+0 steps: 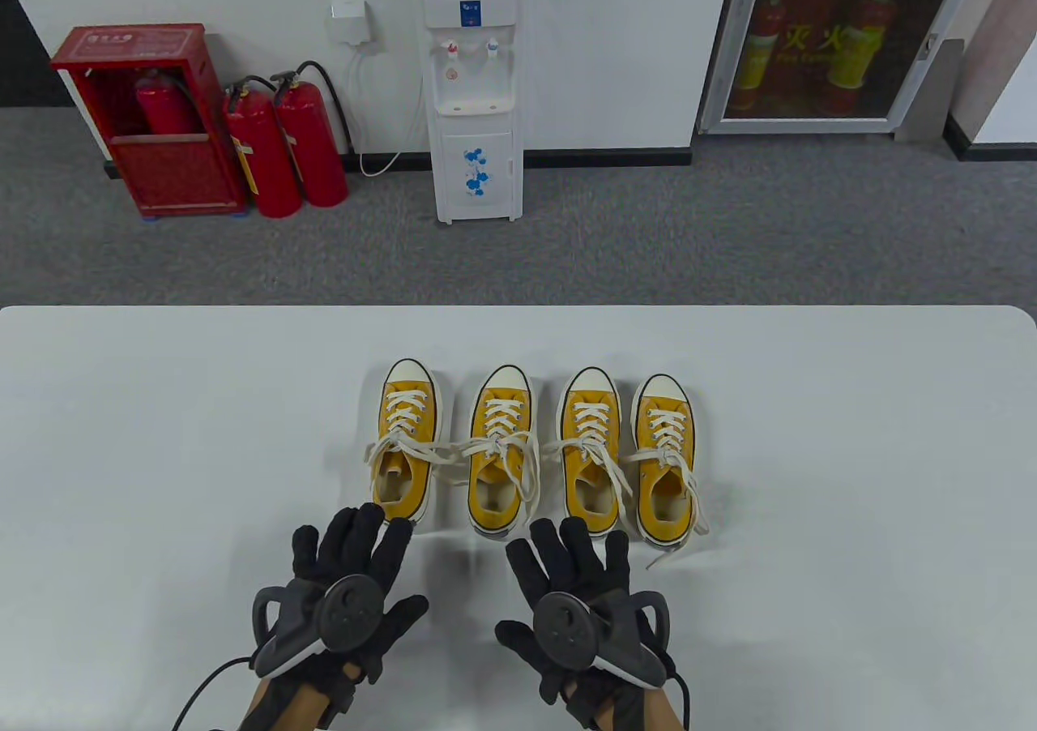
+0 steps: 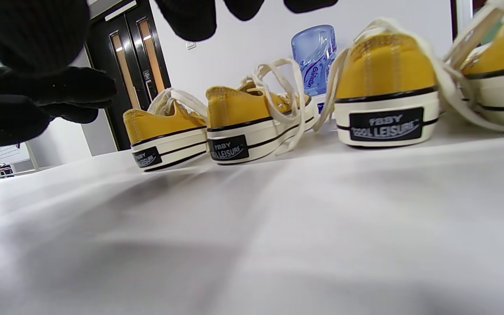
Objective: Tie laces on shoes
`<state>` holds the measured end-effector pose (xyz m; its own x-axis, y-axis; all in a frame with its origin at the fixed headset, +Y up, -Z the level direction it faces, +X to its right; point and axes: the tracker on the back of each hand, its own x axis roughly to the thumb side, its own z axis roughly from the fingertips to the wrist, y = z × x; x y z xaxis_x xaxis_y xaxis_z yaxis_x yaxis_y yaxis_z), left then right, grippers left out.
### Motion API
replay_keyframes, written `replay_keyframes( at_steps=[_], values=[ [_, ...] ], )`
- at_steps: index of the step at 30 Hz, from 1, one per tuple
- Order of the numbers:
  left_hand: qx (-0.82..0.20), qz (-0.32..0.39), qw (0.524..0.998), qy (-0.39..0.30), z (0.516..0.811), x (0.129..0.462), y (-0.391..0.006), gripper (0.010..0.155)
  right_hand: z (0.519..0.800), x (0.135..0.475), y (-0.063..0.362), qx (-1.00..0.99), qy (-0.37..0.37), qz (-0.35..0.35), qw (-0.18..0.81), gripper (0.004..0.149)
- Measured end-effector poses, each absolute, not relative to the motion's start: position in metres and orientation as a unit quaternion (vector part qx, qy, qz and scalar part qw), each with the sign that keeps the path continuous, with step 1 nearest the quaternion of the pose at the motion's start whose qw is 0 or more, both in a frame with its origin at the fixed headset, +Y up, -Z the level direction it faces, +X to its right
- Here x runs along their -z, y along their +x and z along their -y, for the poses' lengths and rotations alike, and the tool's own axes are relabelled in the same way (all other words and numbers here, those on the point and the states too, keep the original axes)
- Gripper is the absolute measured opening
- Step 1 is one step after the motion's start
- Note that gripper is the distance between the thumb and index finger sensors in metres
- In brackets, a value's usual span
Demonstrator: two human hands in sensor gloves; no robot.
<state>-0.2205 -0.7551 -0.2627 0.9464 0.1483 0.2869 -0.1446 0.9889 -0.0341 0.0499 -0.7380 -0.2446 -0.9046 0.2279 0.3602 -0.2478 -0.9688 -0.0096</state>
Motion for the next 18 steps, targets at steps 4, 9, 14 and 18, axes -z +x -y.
replay_keyframes(
  at_steps=[4,9,14,18],
  values=[
    [-0.074,0.148,0.986,-0.016,0.7582,0.2622,-0.2186,0.089,0.7384,0.2452,0.0506,-0.977,0.177,0.025,0.12,0.088],
    [-0.077,0.145,0.986,-0.02,0.7594,0.2623,-0.2192,0.089,0.7397,0.2454,0.0504,-0.977,0.176,0.021,0.116,0.088],
    [-0.081,0.139,0.987,-0.024,0.761,0.2639,-0.2213,0.089,0.7387,0.2452,0.0515,-0.977,0.176,0.023,0.119,0.088],
    [-0.074,0.137,0.988,-0.025,0.7608,0.2644,-0.2213,0.088,0.7418,0.2467,0.0531,-0.978,0.171,0.02,0.115,0.088]
  ],
)
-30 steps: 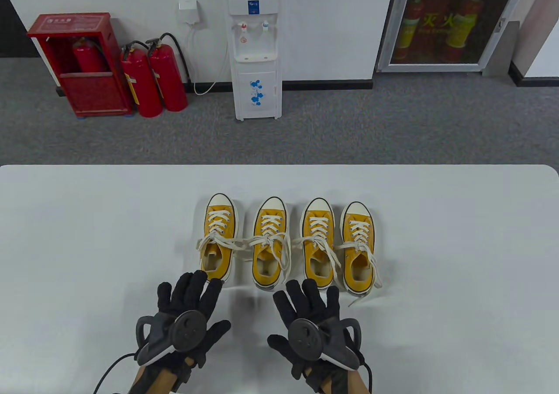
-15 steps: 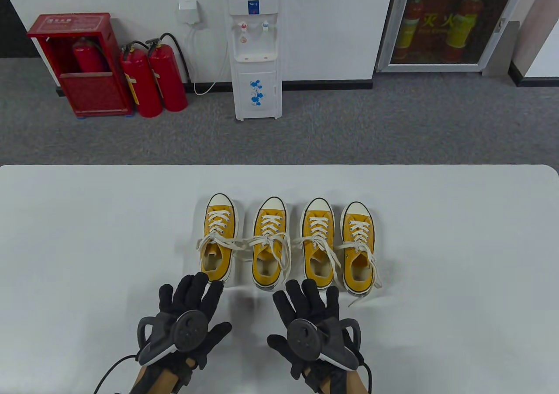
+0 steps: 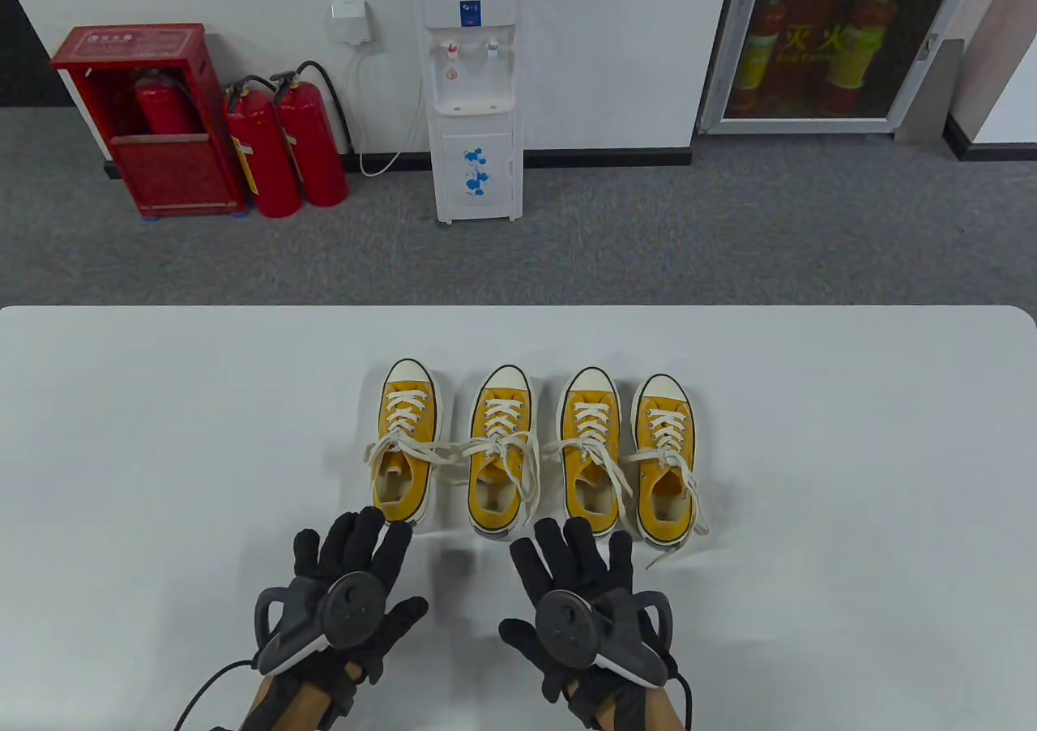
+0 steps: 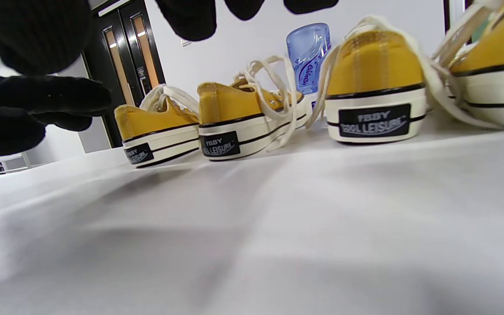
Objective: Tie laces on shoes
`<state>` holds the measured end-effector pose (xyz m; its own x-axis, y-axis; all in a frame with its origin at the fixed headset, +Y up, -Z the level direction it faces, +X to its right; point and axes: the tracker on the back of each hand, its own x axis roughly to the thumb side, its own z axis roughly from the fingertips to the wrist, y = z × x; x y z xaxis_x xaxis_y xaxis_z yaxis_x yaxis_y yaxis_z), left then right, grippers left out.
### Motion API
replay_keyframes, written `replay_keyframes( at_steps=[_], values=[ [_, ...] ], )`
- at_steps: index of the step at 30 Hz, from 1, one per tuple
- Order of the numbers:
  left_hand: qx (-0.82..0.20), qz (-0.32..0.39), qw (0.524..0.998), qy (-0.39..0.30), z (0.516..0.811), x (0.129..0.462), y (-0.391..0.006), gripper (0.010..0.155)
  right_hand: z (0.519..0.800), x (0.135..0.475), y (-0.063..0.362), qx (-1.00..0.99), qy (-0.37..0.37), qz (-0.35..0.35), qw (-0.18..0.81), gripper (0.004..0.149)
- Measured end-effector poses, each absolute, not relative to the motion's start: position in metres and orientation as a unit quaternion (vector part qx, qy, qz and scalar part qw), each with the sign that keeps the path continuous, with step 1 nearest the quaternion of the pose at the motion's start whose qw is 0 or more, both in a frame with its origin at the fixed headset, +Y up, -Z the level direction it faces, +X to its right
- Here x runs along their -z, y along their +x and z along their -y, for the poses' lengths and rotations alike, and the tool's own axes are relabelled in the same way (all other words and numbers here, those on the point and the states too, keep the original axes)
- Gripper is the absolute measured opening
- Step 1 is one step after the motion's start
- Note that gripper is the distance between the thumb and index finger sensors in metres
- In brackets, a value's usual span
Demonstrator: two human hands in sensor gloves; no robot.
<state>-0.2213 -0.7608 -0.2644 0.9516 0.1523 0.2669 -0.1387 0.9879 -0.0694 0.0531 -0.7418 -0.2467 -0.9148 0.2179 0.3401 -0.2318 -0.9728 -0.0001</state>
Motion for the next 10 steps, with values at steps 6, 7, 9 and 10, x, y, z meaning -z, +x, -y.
replay_keyframes(
  at_steps=[6,7,9,10],
  values=[
    [-0.078,0.147,0.986,-0.02,0.7582,0.2609,-0.218,0.088,0.7448,0.2482,0.0536,-0.978,0.174,0.007,0.118,0.088],
    [-0.074,0.148,0.986,-0.024,0.7597,0.2615,-0.2172,0.088,0.7447,0.248,0.0535,-0.977,0.176,0.008,0.118,0.088],
    [-0.069,0.148,0.986,-0.028,0.7607,0.2617,-0.2172,0.088,0.7452,0.2483,0.0531,-0.977,0.177,0.007,0.121,0.088],
    [-0.072,0.148,0.986,-0.028,0.7611,0.2616,-0.2176,0.088,0.7453,0.2482,0.0531,-0.977,0.177,0.006,0.121,0.088]
  ],
)
